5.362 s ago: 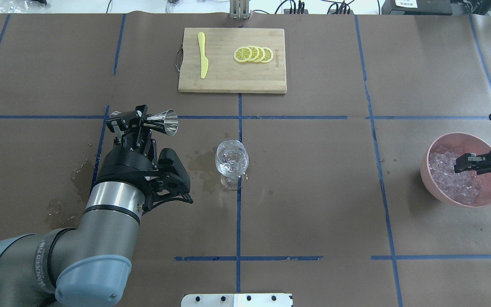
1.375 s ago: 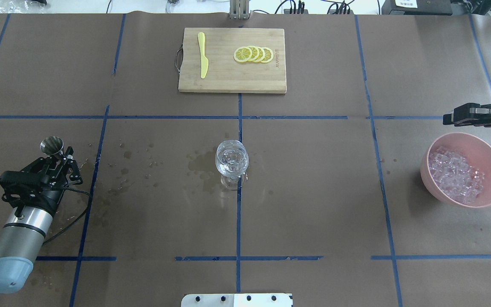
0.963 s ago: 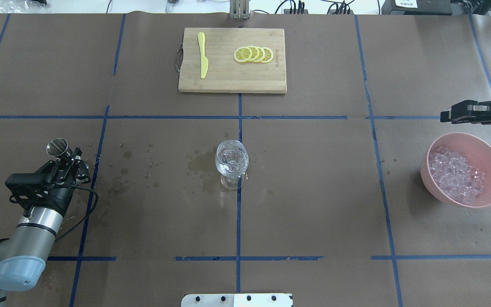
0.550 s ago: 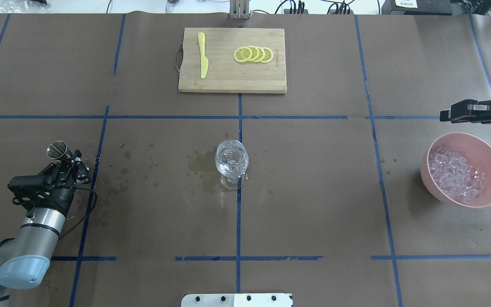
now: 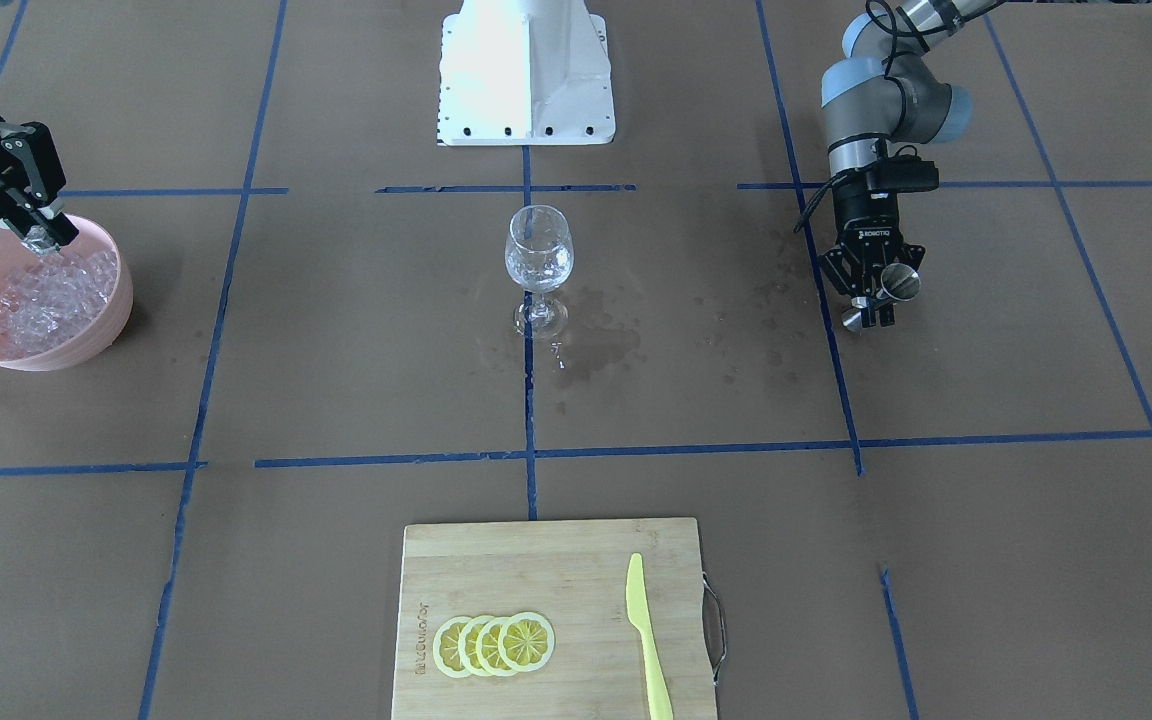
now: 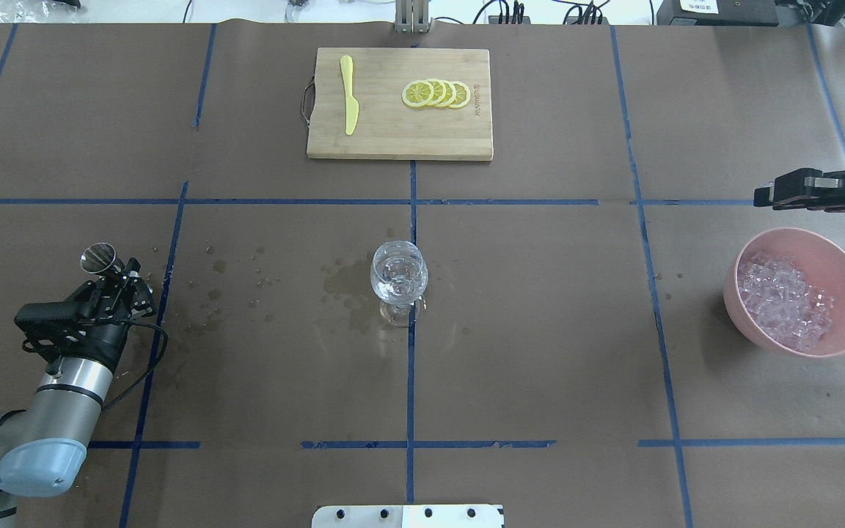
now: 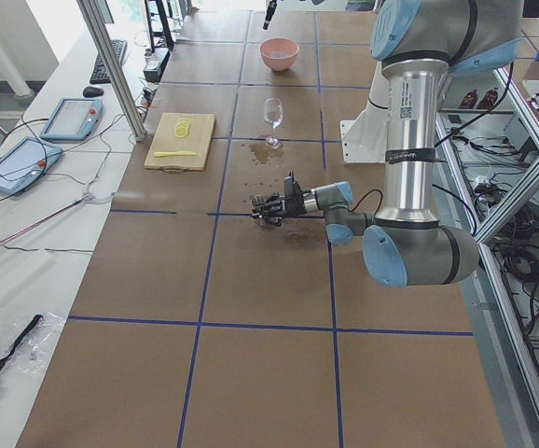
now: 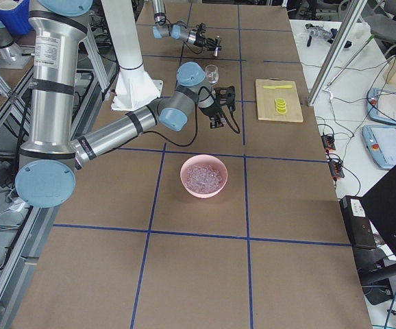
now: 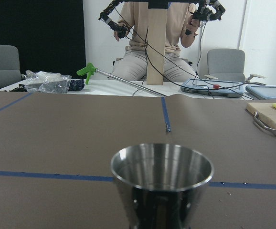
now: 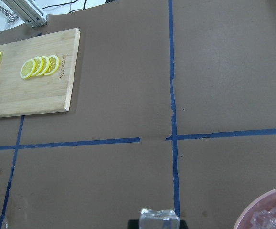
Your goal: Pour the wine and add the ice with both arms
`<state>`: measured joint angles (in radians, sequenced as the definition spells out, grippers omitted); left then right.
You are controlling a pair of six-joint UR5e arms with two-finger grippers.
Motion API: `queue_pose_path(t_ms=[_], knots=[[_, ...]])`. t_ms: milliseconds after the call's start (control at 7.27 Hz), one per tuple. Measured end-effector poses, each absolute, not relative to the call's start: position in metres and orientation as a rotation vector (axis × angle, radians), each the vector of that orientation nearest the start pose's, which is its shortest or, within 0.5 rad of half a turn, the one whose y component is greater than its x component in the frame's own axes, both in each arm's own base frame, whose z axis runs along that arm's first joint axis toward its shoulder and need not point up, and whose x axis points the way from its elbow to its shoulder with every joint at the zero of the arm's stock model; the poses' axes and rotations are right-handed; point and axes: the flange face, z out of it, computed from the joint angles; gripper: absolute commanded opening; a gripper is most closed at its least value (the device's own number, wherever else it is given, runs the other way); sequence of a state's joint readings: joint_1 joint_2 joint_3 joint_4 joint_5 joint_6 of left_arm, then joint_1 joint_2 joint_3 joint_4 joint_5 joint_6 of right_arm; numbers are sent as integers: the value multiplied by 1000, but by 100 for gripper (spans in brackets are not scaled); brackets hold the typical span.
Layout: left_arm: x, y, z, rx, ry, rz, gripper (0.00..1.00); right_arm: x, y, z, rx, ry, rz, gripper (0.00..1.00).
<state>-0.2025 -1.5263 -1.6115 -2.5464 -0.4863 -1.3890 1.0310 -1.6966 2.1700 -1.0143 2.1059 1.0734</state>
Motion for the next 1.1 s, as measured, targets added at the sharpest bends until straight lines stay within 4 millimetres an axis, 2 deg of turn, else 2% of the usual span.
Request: queue_pose_path(t_ms=[412, 688, 962, 1100], knots=[[413, -311, 531, 1145, 666, -541, 48, -148, -405, 354, 363, -1086, 187, 0], [413, -311, 531, 1146, 663, -539, 100, -155, -410, 338, 365, -1125, 155, 0], [410, -311, 526, 1150, 657, -519, 100, -173, -416, 313, 361, -1174, 125, 0], [408, -310, 518, 1137, 669, -500, 100, -190, -418, 296, 345, -1208, 119, 0]])
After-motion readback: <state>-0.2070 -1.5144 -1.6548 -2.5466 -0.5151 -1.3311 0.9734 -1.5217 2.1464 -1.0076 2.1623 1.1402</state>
